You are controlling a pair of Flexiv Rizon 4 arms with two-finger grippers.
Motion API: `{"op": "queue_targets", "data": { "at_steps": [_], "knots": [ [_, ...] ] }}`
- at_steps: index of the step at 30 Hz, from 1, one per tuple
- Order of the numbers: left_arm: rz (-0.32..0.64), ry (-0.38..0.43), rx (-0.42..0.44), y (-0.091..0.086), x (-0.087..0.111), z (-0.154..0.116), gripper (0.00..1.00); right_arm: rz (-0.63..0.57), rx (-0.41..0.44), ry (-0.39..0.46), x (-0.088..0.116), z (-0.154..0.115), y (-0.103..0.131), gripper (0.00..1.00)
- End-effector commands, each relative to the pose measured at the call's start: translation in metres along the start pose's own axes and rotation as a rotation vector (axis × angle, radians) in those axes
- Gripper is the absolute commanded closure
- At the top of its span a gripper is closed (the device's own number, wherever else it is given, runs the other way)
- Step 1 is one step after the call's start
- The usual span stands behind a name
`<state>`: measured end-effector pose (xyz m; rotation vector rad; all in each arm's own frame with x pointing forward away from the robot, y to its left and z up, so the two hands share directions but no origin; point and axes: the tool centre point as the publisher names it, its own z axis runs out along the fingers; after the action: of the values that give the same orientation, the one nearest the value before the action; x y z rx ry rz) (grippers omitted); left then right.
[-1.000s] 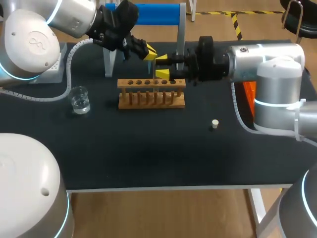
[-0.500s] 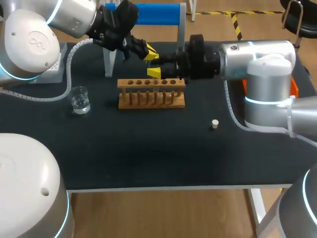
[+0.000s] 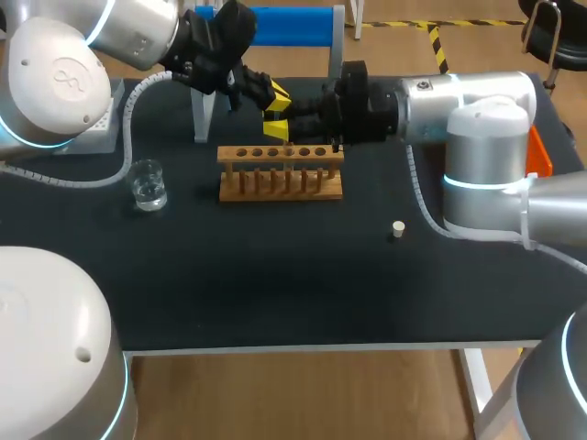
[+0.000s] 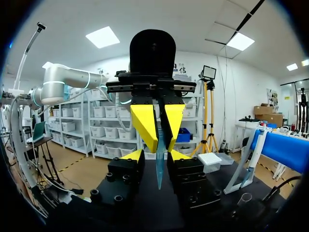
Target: Invert the test tube, pick up the pipette, mount the tip to pipette, aspirate from beaker and dispense into the tube, eject the tip, return the pipette, and cap with the stopper.
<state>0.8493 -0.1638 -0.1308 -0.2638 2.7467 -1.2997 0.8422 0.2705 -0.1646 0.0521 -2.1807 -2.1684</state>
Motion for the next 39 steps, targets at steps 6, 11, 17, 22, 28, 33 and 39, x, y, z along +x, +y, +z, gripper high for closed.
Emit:
{"op": "queue_targets", "data": {
  "at_steps": [6,11,17,22,28,33,39],
  "knots": [
    [-0.001,0.003,-0.004,0.0,0.0,-0.002,1.0,0.006,-0.009,-0.003,-0.001,0.0,-0.001,1.0],
    [-0.001,0.003,-0.004,0.0,0.0,-0.002,1.0,0.011,-0.013,0.0,0.0,0.0,-0.002,1.0],
    [-0.001,0.003,-0.004,0.0,0.0,-0.002,0.0,0.01,-0.012,0.0,0.0,-0.001,-0.002,1.0],
    [-0.001,0.003,-0.004,0.0,0.0,-0.002,0.0,0.006,-0.009,0.004,0.007,-0.015,-0.007,1.0],
    [-0.001,0.003,-0.004,0.0,0.0,-0.002,0.0,0.005,-0.025,0.019,0.024,-0.056,-0.018,1.0],
    [-0.001,0.003,-0.004,0.0,0.0,-0.002,0.0,-0.004,-0.03,0.029,0.043,-0.1,-0.033,1.0],
    [-0.001,0.003,-0.004,0.0,0.0,-0.002,0.0,-0.007,-0.031,0.038,0.054,-0.137,-0.046,1.0]
  ]
}}
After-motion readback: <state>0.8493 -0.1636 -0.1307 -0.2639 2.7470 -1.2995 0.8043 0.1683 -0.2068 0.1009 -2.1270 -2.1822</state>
